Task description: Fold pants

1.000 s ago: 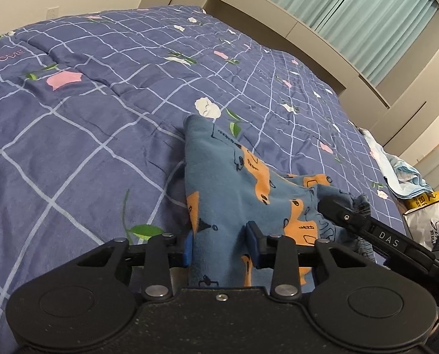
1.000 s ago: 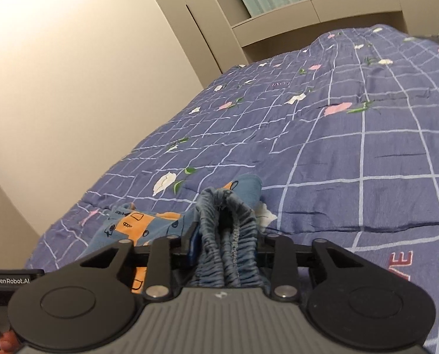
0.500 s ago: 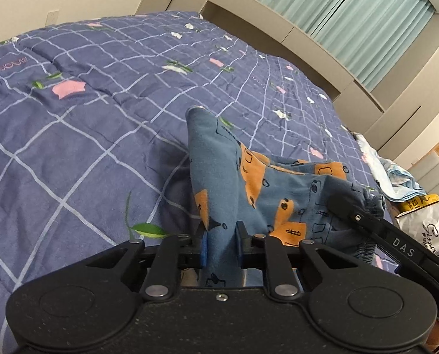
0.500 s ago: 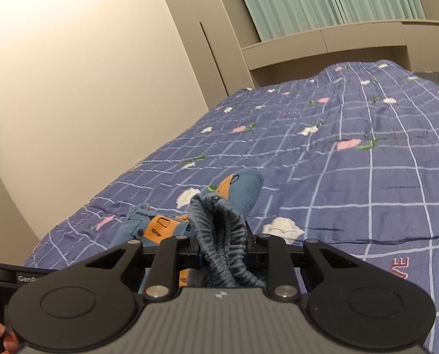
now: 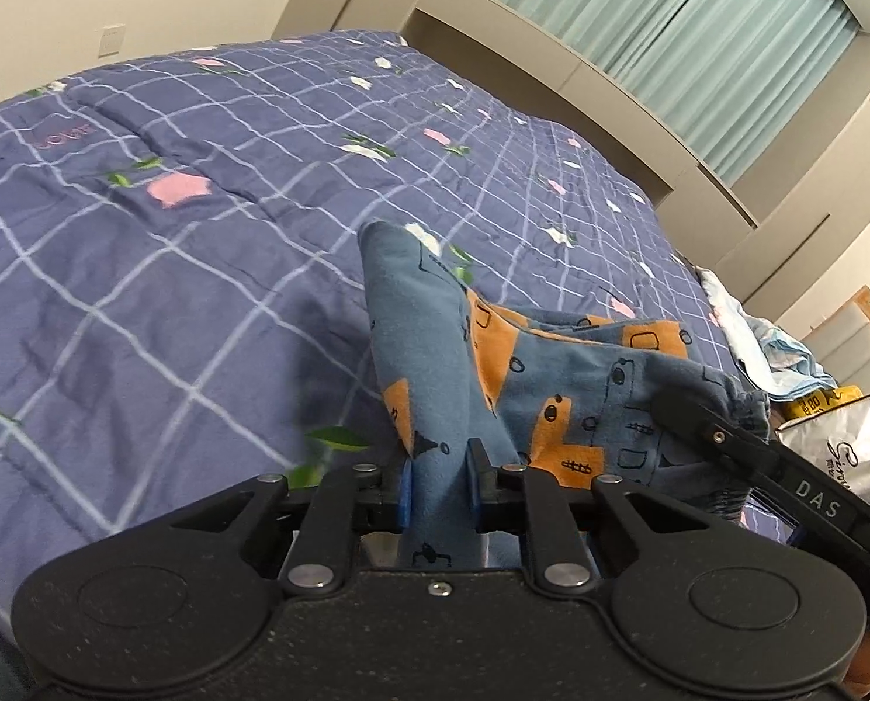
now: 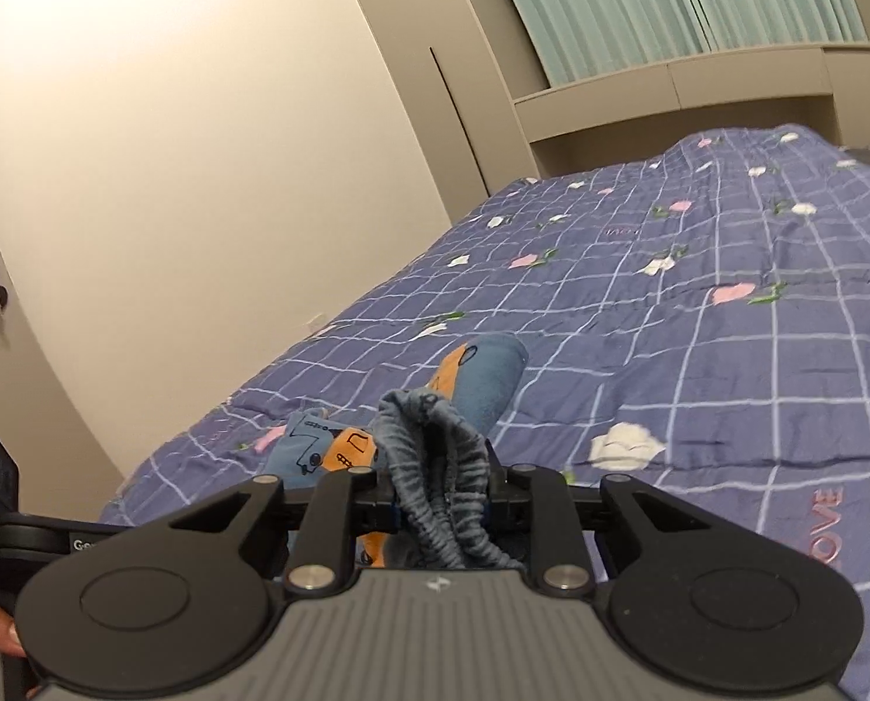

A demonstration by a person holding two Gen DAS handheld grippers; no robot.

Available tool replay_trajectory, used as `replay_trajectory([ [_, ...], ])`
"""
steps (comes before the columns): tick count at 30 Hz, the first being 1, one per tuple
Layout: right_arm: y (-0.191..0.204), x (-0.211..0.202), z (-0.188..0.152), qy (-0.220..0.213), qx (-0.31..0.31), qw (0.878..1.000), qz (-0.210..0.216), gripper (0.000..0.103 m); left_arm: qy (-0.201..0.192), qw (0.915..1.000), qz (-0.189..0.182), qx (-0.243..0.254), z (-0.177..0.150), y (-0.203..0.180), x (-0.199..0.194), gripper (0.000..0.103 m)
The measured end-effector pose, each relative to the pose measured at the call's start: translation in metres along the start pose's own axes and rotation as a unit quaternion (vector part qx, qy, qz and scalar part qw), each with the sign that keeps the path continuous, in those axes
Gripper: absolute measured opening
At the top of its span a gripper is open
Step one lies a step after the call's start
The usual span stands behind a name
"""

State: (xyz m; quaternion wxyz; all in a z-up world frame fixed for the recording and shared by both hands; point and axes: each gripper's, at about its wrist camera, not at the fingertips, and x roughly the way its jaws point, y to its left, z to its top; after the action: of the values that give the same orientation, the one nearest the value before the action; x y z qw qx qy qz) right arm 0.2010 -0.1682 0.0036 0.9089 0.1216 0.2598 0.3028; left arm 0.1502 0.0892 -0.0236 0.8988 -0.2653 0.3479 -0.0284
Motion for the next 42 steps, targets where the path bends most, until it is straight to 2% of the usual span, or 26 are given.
replay_trajectory([
  [6,0.016,0.016,-0.001,0.008,-0.002,1.000,0.020,0.024,-0.014,0.9997,0.018,-0.009,0.013,0.021,-0.010,0.018],
  [11,0.028,0.045,0.012,0.003,-0.003,1.000,0.028,0.024,-0.033,0.9991,0.027,0.007,0.043,0.035,-0.005,0.018],
  [17,0.027,0.089,0.039,-0.002,0.012,1.000,0.020,0.024,-0.049,0.9982,0.022,0.026,0.089,0.045,0.022,0.018],
  [24,0.011,0.136,0.058,0.008,0.031,0.999,-0.006,0.025,-0.036,0.9990,0.011,0.024,0.124,0.059,0.065,0.018],
  [30,-0.003,0.164,0.054,0.036,0.036,0.998,-0.029,0.025,-0.019,0.9996,0.016,0.016,0.128,0.070,0.090,0.019],
  [42,-0.011,0.175,0.045,0.049,0.042,0.996,-0.055,0.029,-0.016,0.9995,0.024,0.013,0.126,0.076,0.096,0.021],
])
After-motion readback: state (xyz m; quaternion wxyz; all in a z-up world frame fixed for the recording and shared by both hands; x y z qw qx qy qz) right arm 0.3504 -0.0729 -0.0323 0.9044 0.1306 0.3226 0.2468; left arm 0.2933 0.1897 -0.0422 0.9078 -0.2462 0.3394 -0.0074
